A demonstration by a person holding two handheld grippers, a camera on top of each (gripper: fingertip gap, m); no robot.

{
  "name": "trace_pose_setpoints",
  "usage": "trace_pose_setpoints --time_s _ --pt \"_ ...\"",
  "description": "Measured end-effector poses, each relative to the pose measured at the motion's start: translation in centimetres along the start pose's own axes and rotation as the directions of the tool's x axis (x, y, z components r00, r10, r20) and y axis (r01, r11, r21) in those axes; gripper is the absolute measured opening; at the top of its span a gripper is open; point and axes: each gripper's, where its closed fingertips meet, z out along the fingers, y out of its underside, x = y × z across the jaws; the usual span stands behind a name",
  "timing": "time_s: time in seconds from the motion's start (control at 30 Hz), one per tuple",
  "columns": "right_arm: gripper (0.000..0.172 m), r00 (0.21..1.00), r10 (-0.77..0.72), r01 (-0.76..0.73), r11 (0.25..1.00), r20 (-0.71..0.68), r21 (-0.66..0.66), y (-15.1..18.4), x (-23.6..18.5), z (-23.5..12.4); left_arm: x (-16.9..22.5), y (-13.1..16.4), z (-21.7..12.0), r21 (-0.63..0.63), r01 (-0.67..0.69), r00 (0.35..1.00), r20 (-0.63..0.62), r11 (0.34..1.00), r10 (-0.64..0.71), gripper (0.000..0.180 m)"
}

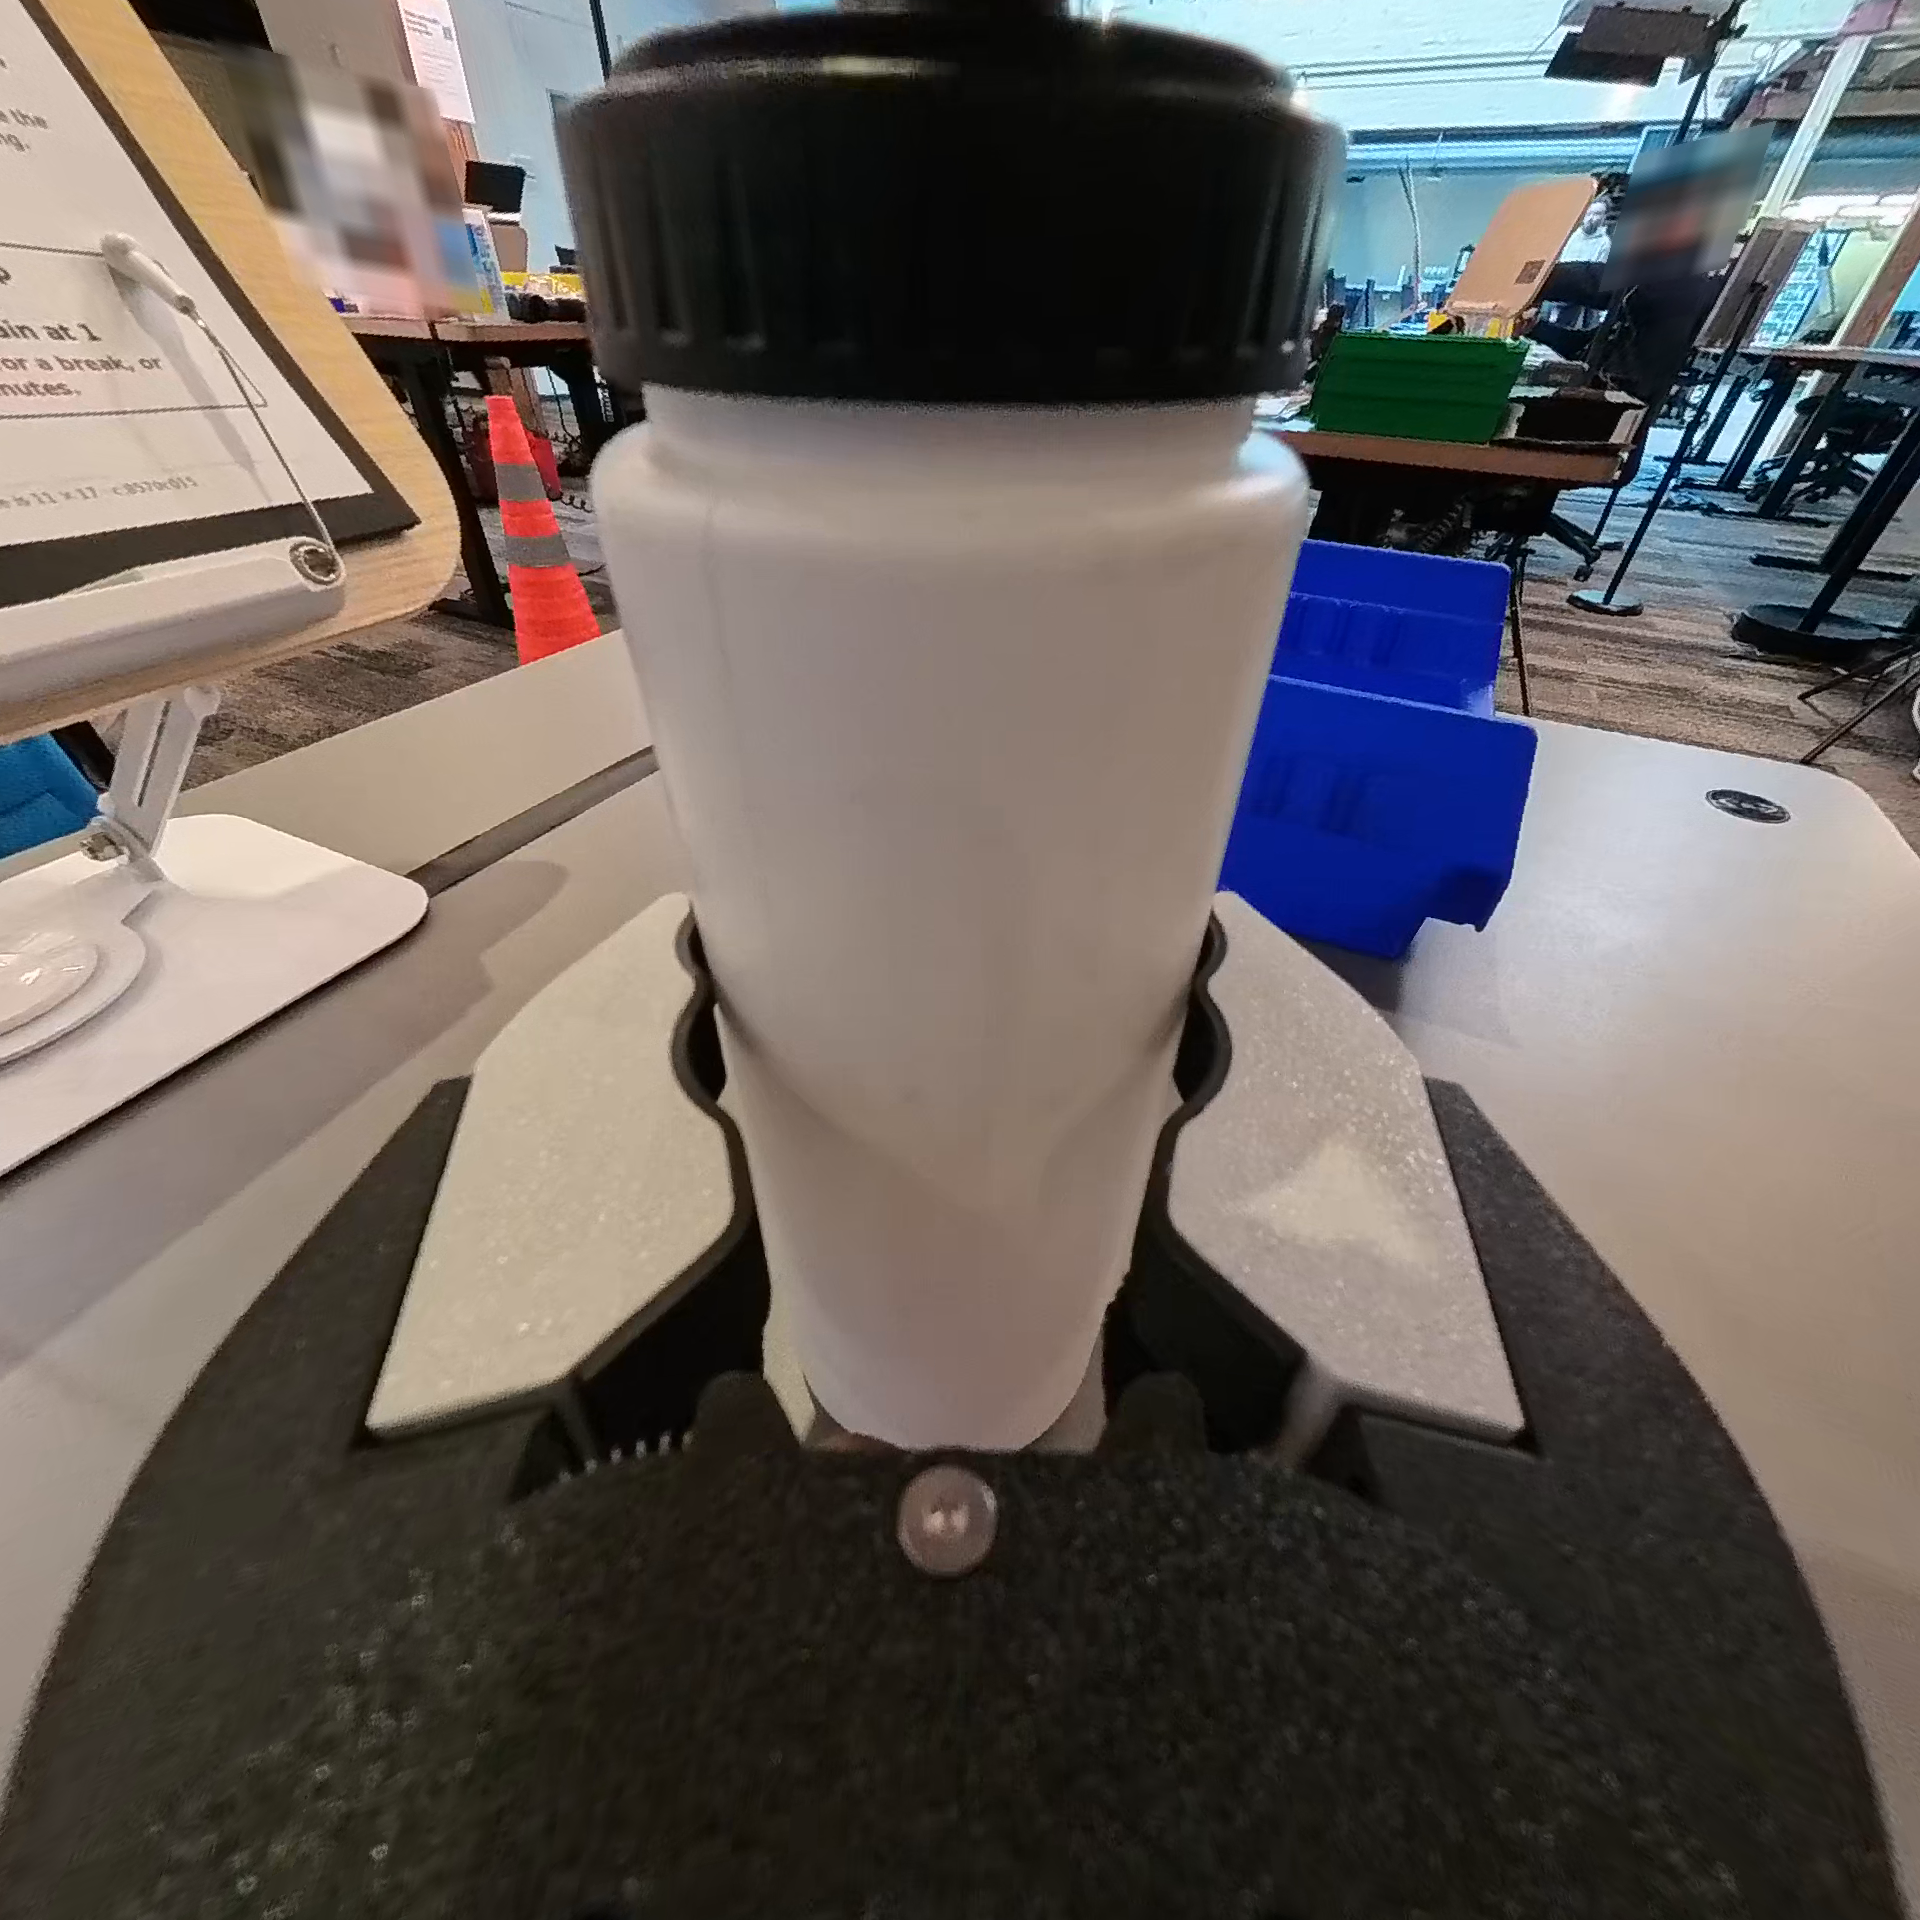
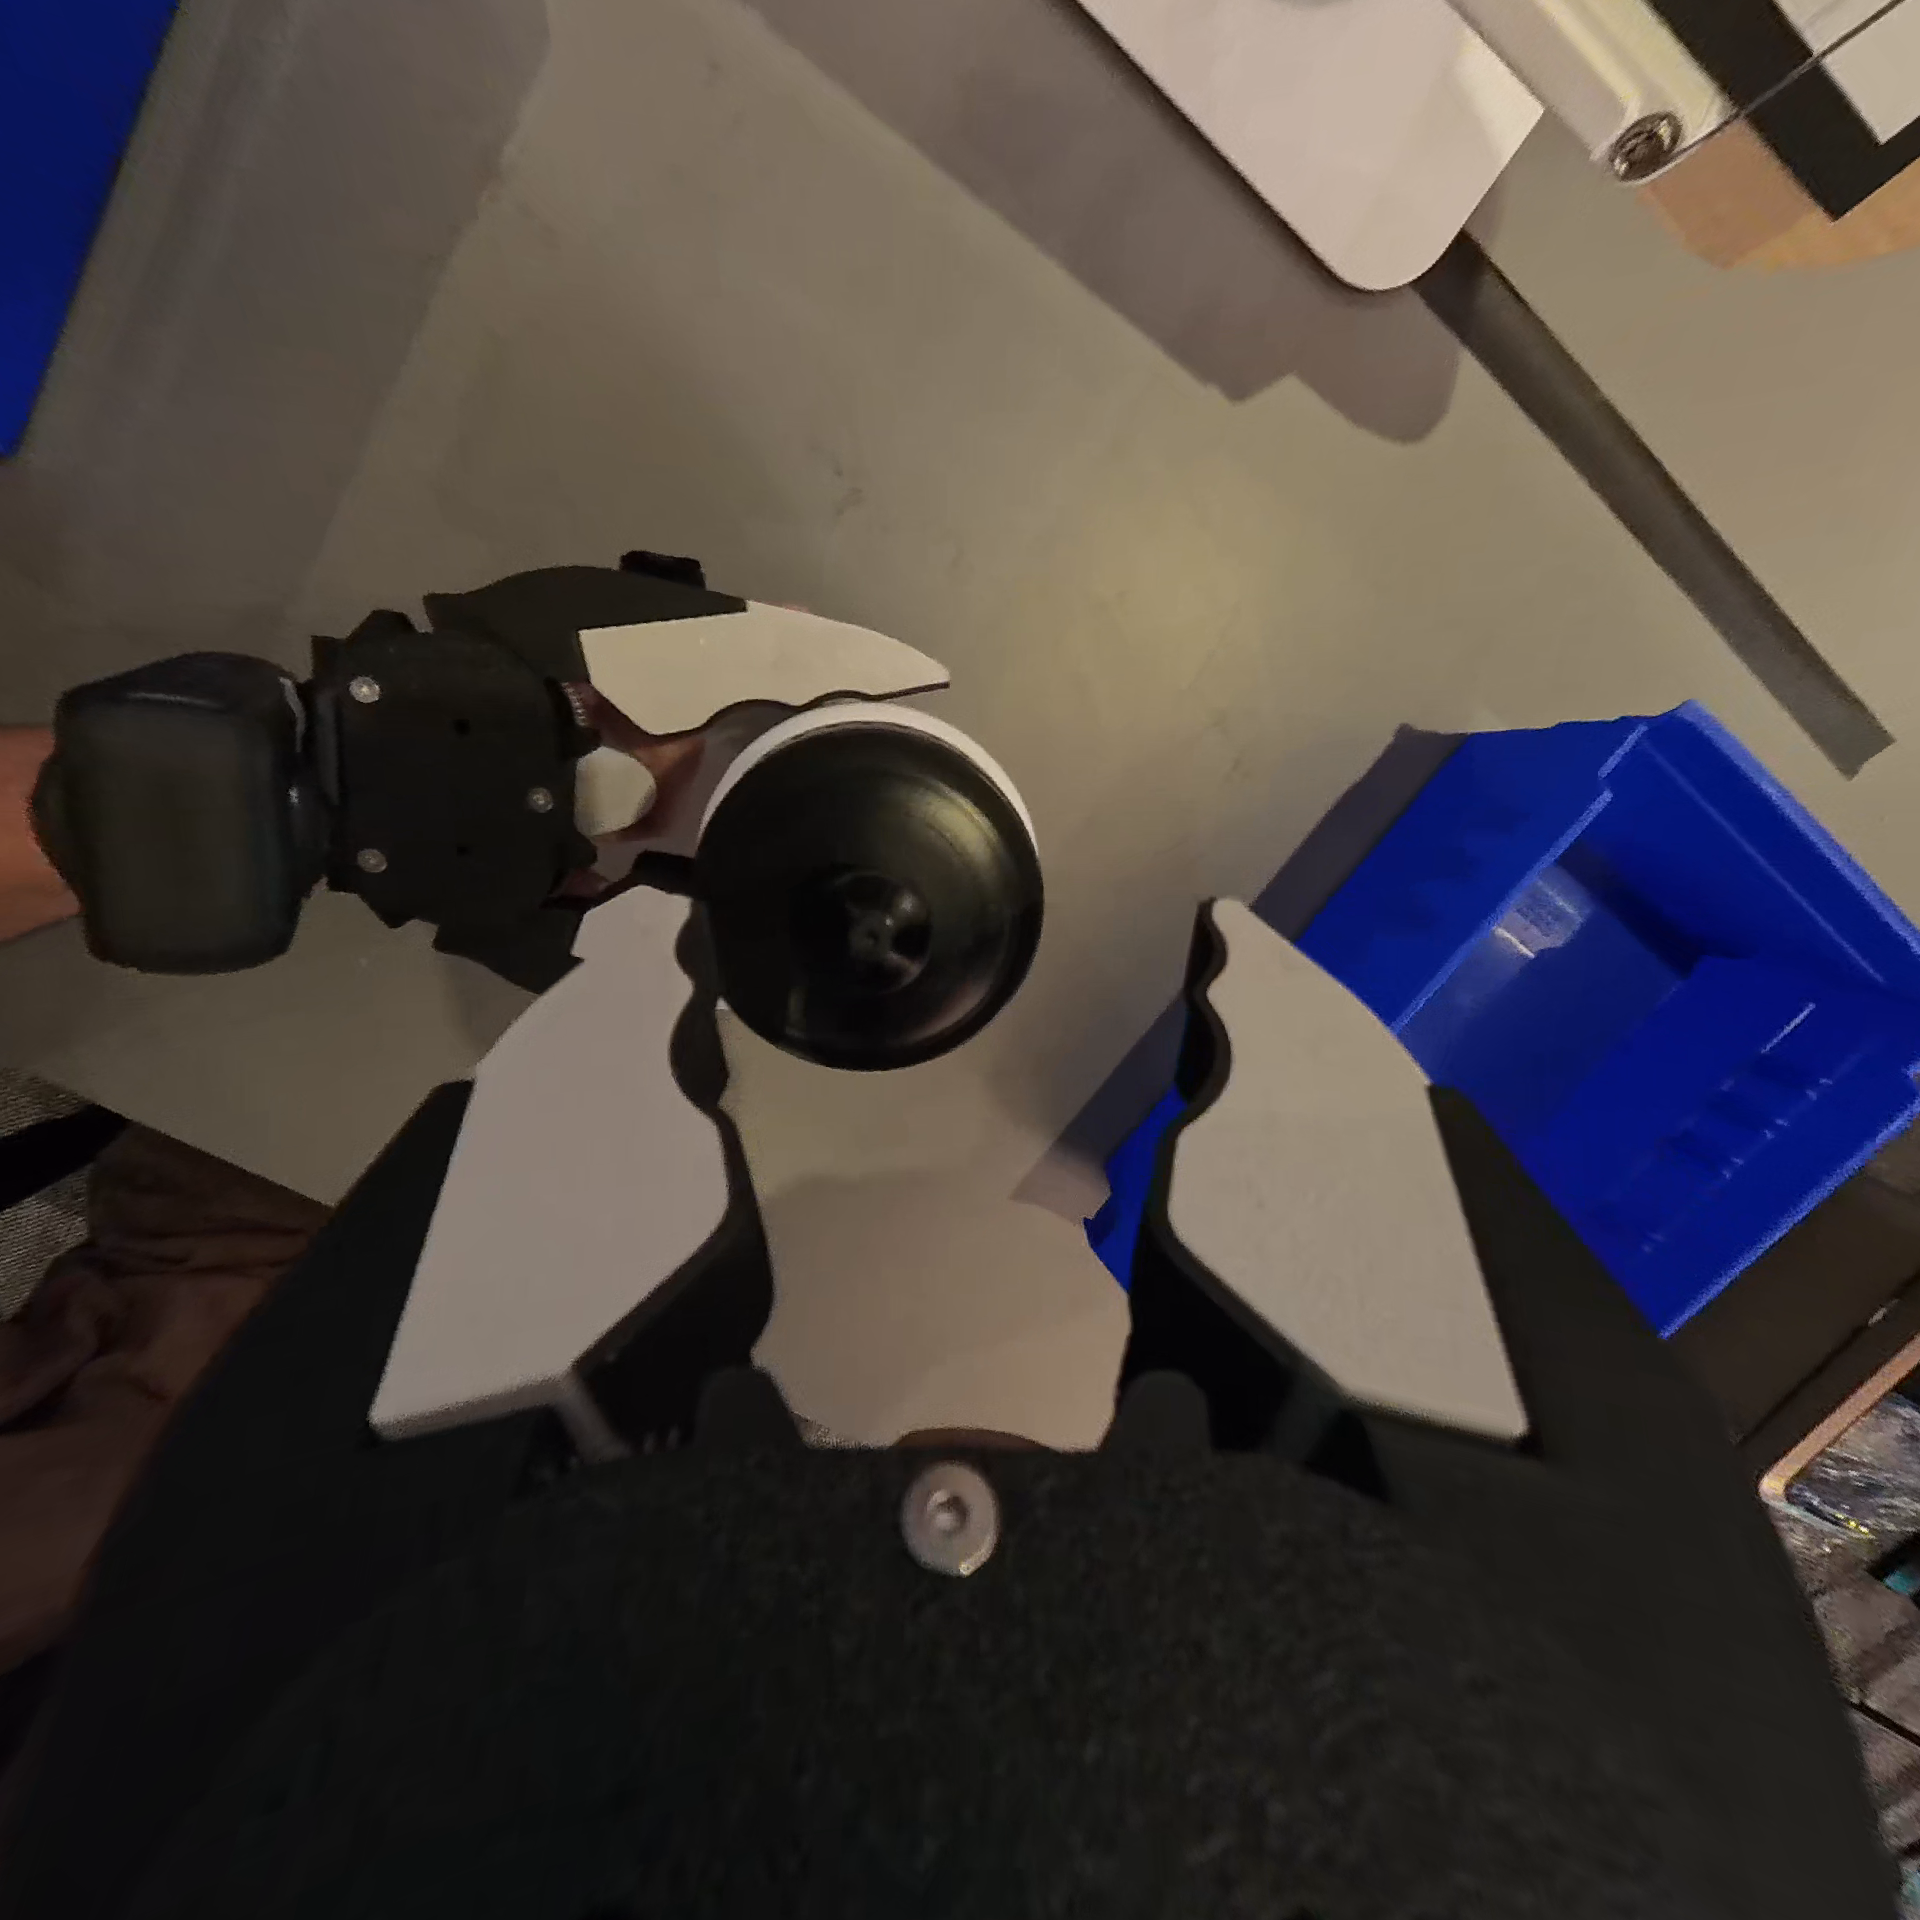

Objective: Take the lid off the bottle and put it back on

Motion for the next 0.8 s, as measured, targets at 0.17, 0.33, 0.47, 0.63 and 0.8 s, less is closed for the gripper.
trace_pose_setpoints --time_s 0.17,0.33,0.47,0.63,0.8 --pt "0.087 1.000 0.006 -0.006 1.000 0.018 -0.006 0.1 -0.2 0.4 0.0 0.1 0.0 -0.004 0.002 1.000 0.001 1.000 -0.002 0.086" --pt "0.084 0.998 0.035 -0.034 0.999 0.061 -0.005 0.2 -0.4 0.5 0.0 0.2 0.0 -0.006 0.002 1.000 0.000 1.000 -0.002 0.086" --pt "0.082 0.992 0.062 -0.061 0.998 0.111 -0.013 0.5 -0.7 0.6 0.0 0.2 0.1 -0.008 -0.001 1.000 -0.001 1.000 0.001 0.086" --pt "0.092 0.987 0.058 -0.055 0.998 0.147 -0.030 0.7 -1.0 0.9 -0.1 0.3 0.1 -0.012 0.002 1.000 -0.001 1.000 -0.002 0.086" --pt "0.084 0.989 0.030 -0.023 0.999 0.145 -0.049 1.2 -1.6 1.6 -0.1 0.4 0.1 -0.015 0.002 1.000 -0.002 1.000 -0.002 0.086"
